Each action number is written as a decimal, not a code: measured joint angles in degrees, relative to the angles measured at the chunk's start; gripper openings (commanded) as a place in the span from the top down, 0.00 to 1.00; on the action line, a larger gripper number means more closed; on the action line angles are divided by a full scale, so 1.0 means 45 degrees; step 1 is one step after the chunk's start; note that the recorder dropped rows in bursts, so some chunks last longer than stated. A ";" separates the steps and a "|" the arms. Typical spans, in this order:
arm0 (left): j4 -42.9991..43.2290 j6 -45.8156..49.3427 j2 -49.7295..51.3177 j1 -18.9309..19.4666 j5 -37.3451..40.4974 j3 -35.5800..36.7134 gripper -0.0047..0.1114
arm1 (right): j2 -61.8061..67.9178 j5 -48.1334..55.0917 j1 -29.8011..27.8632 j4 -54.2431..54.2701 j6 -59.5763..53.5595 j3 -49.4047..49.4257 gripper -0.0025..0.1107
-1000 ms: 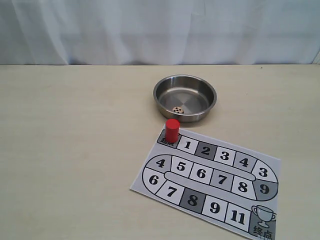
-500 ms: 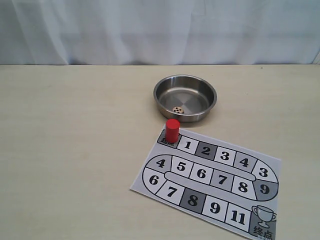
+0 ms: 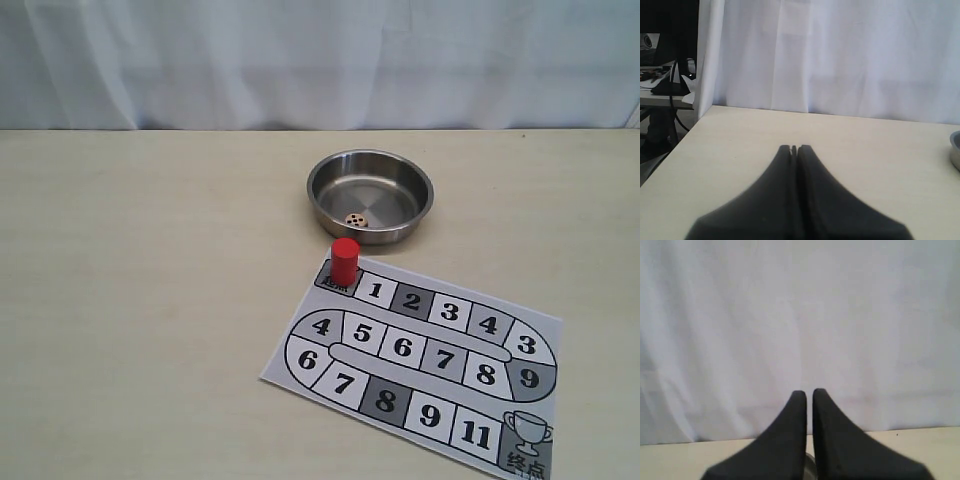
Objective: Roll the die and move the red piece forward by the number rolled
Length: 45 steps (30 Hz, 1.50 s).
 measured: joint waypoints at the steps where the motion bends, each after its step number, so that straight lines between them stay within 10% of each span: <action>1: 0.0000 0.0000 0.0000 0.0000 0.0000 0.0000 0.96 | 0.0381 0.0066 0.0000 0.0000 0.0000 -0.0269 0.94; 18: 0.0000 0.0000 0.0000 0.0000 0.0000 0.0000 0.96 | 0.8301 0.0591 0.0000 0.0000 -0.1042 -0.3101 0.93; 29: 0.0000 0.0000 0.0000 0.0000 0.0000 0.0000 0.96 | 1.2936 0.2695 0.0000 0.1565 -0.3537 -0.6008 0.58; 45: 0.0000 0.0000 0.0000 0.0000 0.0000 0.0000 0.96 | 1.8891 0.6166 0.1983 0.1296 -0.1941 -1.1641 0.58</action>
